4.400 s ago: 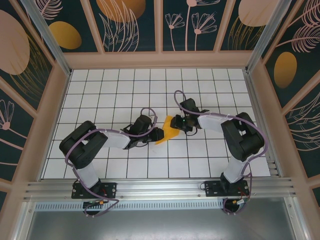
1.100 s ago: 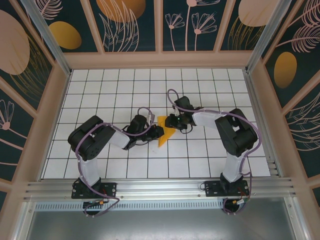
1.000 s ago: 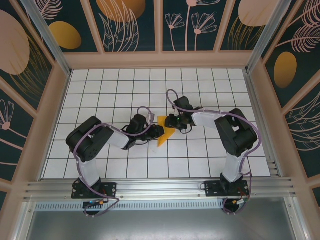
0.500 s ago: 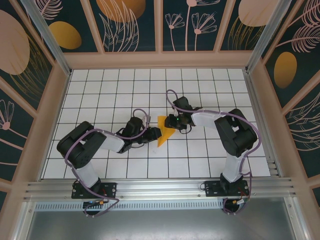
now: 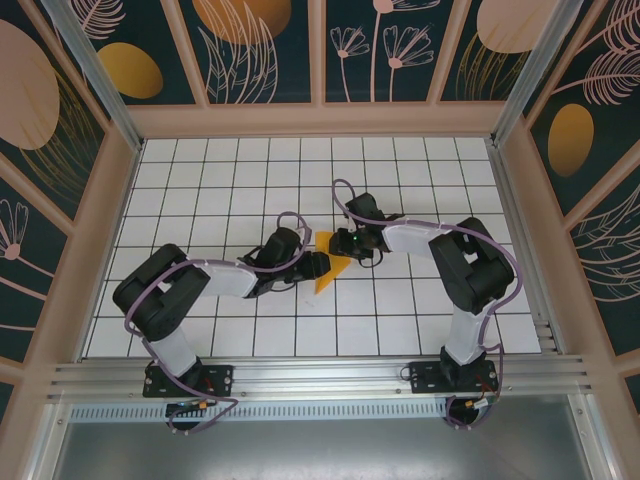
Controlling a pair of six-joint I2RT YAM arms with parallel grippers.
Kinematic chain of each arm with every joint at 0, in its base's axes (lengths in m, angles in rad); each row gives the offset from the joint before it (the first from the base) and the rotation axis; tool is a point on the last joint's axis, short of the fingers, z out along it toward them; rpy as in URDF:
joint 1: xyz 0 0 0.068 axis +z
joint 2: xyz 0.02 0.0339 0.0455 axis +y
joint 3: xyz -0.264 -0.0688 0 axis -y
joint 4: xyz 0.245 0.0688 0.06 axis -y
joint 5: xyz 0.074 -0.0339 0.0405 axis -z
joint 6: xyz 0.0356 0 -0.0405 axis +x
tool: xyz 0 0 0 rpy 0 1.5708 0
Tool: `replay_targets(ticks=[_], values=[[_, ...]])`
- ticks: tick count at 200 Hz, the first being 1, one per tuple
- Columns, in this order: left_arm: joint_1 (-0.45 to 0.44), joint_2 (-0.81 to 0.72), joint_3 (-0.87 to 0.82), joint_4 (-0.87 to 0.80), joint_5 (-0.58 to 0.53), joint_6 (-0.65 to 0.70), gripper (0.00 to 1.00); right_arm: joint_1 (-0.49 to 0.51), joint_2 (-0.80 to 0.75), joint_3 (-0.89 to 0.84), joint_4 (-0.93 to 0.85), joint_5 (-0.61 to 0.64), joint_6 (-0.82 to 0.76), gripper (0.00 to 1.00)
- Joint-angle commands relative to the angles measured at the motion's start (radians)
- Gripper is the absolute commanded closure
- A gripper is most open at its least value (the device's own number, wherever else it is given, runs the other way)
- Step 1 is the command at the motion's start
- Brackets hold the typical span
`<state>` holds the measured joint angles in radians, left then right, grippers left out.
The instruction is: Fold a paper plane with a square sheet of paper (pick it up from the middle)
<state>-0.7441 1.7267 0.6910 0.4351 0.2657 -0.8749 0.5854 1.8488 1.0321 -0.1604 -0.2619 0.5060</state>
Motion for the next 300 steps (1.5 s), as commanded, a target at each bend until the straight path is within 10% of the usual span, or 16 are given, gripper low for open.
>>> replay_targets(ticks=[1,152,300], values=[[-0.01,0.024,0.035,-0.103,-0.055,0.046,0.6,0.007,0.055,-0.01,-0.07,0.055,0.006,0.61],[-0.043,0.084,0.114,-0.241,-0.115,0.088,0.81,0.007,0.045,-0.013,-0.067,0.052,0.006,0.61],[0.012,0.018,-0.168,0.304,0.073,-0.174,0.97,-0.001,-0.127,-0.114,0.064,-0.156,-0.001,0.6]])
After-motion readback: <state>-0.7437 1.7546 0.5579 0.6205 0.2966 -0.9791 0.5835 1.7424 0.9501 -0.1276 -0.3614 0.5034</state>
